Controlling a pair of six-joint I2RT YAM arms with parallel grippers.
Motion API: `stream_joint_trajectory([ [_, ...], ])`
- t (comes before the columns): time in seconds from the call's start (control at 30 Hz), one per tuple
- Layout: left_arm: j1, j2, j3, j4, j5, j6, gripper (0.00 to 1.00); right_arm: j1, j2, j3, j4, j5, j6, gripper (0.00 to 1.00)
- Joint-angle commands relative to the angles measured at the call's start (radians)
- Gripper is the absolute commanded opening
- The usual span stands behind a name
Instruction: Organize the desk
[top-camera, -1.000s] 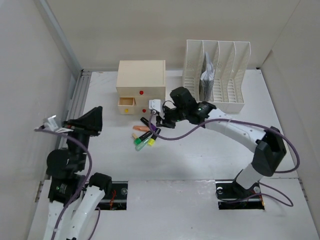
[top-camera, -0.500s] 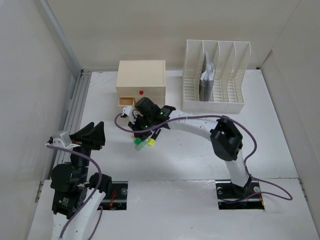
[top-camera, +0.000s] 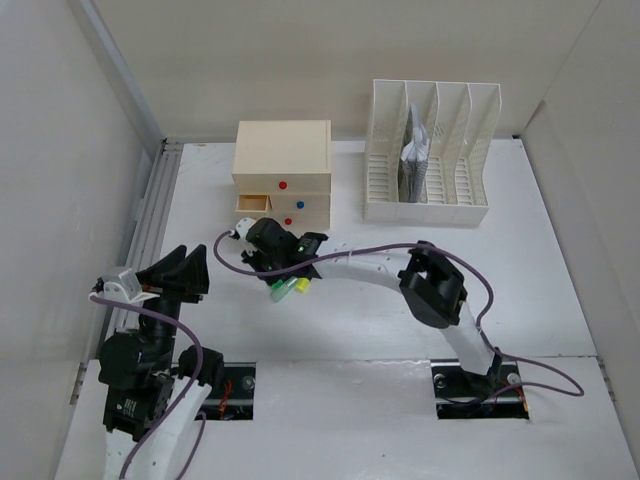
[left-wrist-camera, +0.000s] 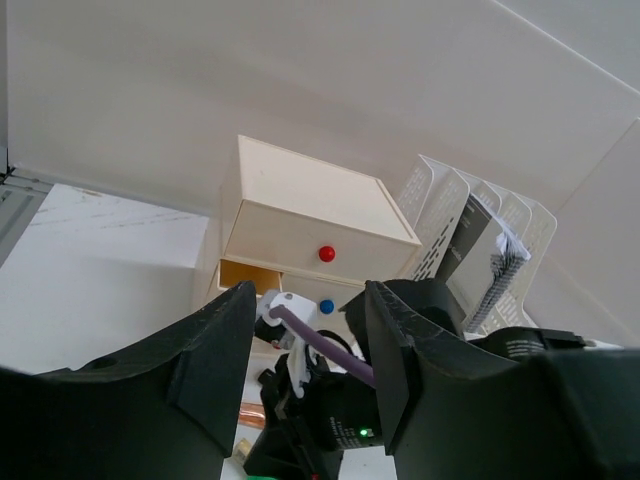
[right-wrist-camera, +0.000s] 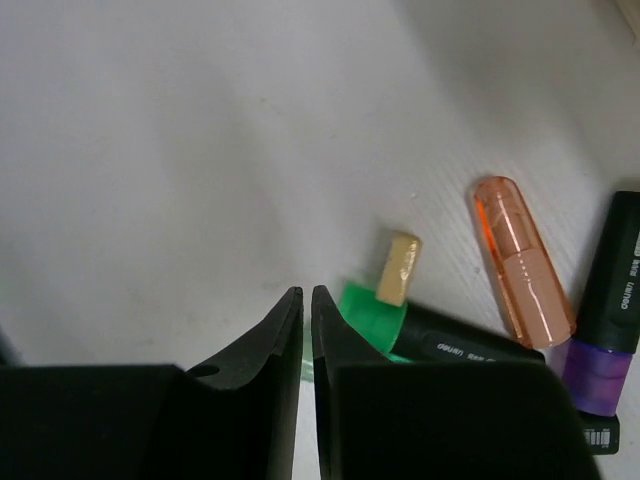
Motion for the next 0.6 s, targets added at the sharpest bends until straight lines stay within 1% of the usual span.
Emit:
stream_joint_trajectory([
  [0.0, -0.003, -0.043, 0.005, 0.056, 0.014, 0.014, 0.45, -0.006, 0.041, 0.060, 0.027, 0.116, 0.062, 0.14],
  [0.13, -0.003, -0.052, 0.005, 0.056, 0.014, 0.014, 0.45, -0.006, 0.079, 0.072, 0.027, 0.154, 0.073, 0.17],
  [0.3, -0.003, -0.061, 0.005, 0.056, 0.014, 0.014, 0.45, -0.006, 0.090, 0.090, 0.036, 0.178, 0.073, 0.26],
  [0.37, -0.003, -0.061, 0.005, 0.056, 0.014, 0.014, 0.46, -0.006, 0.090, 0.090, 0.037, 0.178, 0.073, 0.33],
  [0.47, -0.003, -0.061, 0.005, 0.056, 0.014, 0.014, 0.46, -0.006, 0.090, 0.081, 0.037, 0.178, 0.062, 0.38],
  [0.57, -0.003, -0.061, 0.005, 0.056, 0.014, 0.014, 0.46, -0.006, 0.070, 0.072, 0.046, 0.156, 0.039, 0.41],
])
